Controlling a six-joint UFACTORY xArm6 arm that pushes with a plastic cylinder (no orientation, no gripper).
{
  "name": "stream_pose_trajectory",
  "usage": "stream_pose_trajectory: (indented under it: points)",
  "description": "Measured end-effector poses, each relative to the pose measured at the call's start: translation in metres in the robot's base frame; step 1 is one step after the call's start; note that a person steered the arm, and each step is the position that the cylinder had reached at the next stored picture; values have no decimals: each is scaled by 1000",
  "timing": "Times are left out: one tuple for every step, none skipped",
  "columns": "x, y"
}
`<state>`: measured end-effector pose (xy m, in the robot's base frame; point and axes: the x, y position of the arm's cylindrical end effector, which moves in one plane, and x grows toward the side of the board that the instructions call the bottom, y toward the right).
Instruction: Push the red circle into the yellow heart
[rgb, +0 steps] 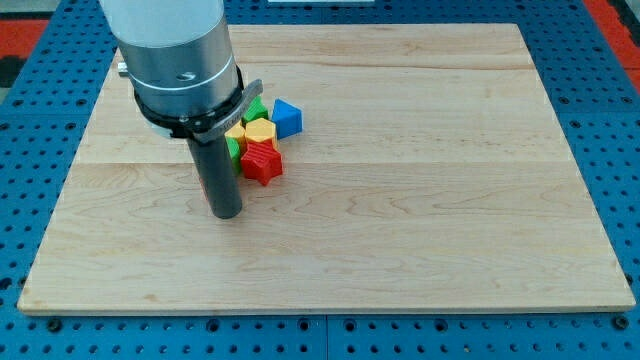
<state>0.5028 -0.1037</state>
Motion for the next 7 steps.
stream_pose_trajectory:
  points:
    - [-19,0]
    - [-39,0]
    - [-20,7]
    - [17,2]
    - [15,-56]
    - [1,-64]
    - [-23,-20]
